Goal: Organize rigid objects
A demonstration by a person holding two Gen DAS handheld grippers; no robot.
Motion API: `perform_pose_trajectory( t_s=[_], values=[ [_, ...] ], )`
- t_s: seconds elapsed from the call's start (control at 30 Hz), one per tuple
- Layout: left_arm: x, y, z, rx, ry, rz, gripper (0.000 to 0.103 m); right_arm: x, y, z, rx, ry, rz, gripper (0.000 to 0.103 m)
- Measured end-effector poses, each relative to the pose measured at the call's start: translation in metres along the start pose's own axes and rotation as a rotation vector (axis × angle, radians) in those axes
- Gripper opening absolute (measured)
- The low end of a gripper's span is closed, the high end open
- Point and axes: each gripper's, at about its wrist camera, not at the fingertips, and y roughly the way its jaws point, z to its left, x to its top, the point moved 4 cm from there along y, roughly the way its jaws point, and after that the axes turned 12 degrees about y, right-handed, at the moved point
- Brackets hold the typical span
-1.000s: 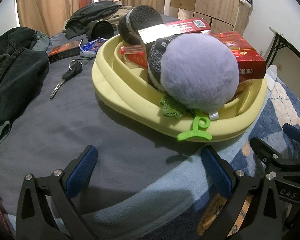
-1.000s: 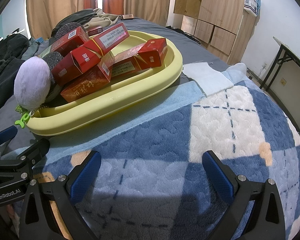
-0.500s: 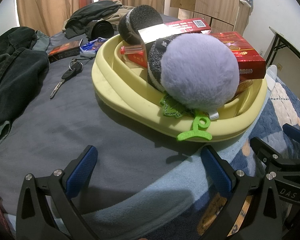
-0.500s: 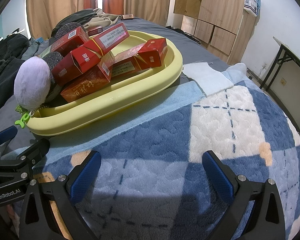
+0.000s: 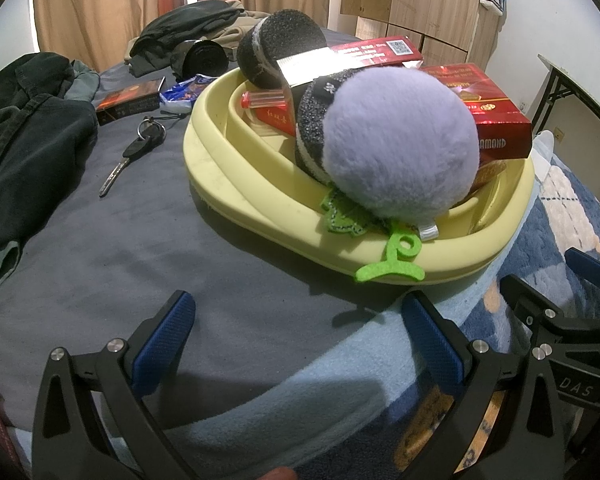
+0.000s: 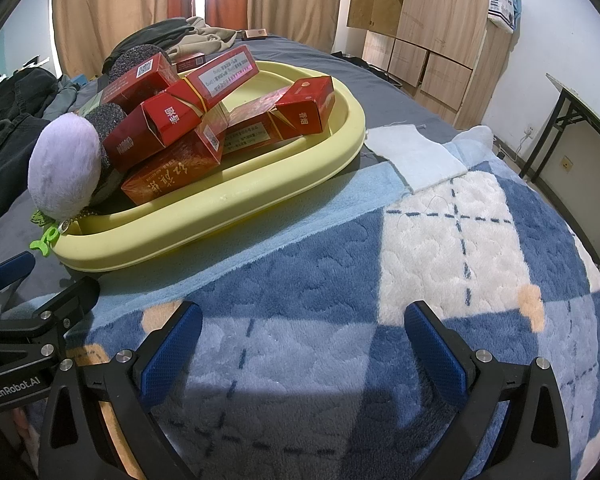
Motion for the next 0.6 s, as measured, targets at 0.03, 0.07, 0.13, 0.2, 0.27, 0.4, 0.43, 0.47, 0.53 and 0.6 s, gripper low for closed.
perform_pose_trajectory(
  t_s=[0.03,0.07,0.13,0.2,0.27,0.4,0.43,0.47,0.53,0.6],
  values=[
    [0.0000,0.0000,0.0000,0.000,0.000,0.000,0.103,0.0000,-0.0001,-0.0001,0.000,0.000,0.000,0.103],
    [0.0001,0.0000,-0.0001,0.000,0.000,0.000,0.103,0.0000,-0.0001,-0.0001,0.000,0.000,0.000,0.103],
    [0.0000,0.0003,0.0002,0.001,0.001,0.000,0.103,0.0001,0.0005,0.0002,0.000,0.000,0.000,0.103],
    [-0.0001,0.0006,0.0001,0.001,0.001,0.000,0.103,0.0001,0.0003,0.0000,0.000,0.000,0.000,0.103],
    [-0.0001,0.0006,-0.0001,0.003,0.002,0.000,0.103,0.0001,0.0002,0.0000,0.000,0.000,0.000,0.103],
    [-0.0003,0.0008,0.0002,0.001,0.001,0.000,0.103,0.0001,0.0005,0.0001,0.000,0.000,0.000,0.103],
    [-0.0002,0.0007,-0.0006,0.000,0.001,0.000,0.103,0.0001,0.0003,0.0000,0.000,0.000,0.000,0.103],
    [-0.0002,0.0006,-0.0006,0.001,0.001,0.000,0.103,0.0001,0.0003,0.0000,0.000,0.000,0.000,0.103],
    [-0.0003,0.0009,-0.0008,-0.001,0.000,0.000,0.103,0.0001,0.0004,0.0000,0.000,0.000,0.000,0.103],
    [0.0001,0.0011,-0.0014,0.002,0.003,0.001,0.103,0.0002,0.0012,0.0002,0.000,0.000,0.000,0.103]
  ],
)
